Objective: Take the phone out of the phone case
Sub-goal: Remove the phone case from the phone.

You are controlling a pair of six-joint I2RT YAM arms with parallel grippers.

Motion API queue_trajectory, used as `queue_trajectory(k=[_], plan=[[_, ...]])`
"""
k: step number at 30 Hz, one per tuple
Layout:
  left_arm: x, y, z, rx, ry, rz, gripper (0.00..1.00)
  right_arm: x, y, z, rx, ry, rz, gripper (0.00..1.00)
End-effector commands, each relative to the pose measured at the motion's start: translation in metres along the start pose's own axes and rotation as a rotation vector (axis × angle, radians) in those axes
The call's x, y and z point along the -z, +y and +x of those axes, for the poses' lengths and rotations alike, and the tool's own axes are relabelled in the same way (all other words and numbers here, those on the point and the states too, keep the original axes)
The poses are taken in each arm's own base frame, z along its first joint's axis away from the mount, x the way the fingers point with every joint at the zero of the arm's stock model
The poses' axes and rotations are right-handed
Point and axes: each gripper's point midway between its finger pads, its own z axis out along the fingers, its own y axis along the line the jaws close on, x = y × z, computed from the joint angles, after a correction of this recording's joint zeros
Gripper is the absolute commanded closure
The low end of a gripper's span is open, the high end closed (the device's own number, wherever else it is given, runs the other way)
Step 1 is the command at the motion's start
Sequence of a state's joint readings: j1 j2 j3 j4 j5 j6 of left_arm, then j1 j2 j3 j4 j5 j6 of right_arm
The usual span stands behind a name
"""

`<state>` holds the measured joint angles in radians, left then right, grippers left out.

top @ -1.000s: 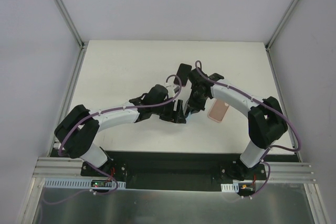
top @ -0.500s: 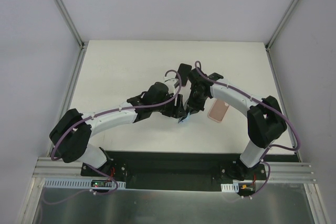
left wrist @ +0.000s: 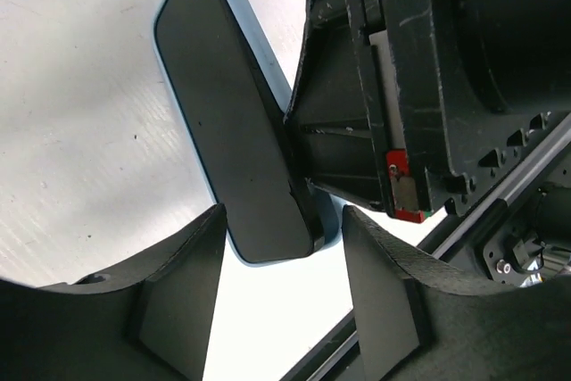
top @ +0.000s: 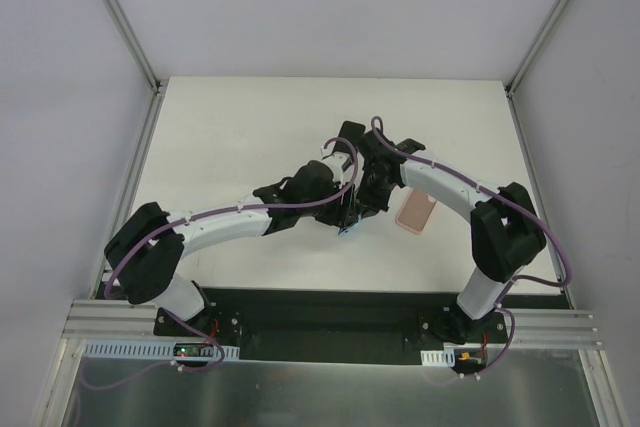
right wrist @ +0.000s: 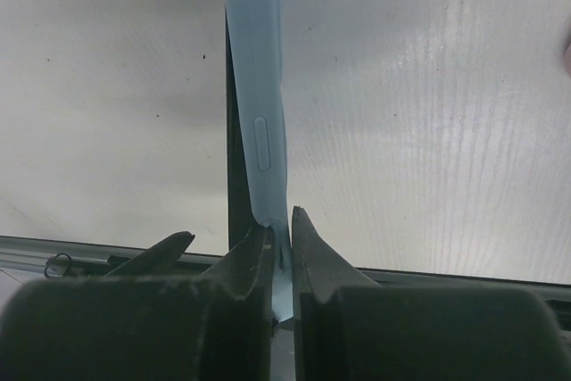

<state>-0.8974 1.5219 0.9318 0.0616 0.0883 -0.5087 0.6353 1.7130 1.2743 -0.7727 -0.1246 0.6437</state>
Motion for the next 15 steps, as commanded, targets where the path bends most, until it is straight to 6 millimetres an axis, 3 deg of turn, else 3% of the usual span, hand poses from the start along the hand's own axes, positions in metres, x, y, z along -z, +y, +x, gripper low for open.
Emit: queue_trajectory(k=[1, 8, 15], plan=[[-0.005, 0.020, -0.009, -0.038, -0.044, -0.121, 0.49, 0.011, 0.011, 0.009, -0.008, 0.035, -0.043, 0.99], [-0.003, 0.032, -0.009, -0.083, -0.071, -0.200, 0.55, 0.012, 0.012, 0.010, -0.001, 0.038, -0.050, 0.99], [0.000, 0.045, 0.005, -0.052, -0.055, -0.243, 0.56, 0.012, 0.009, 0.010, -0.002, 0.038, -0.044, 0.98]])
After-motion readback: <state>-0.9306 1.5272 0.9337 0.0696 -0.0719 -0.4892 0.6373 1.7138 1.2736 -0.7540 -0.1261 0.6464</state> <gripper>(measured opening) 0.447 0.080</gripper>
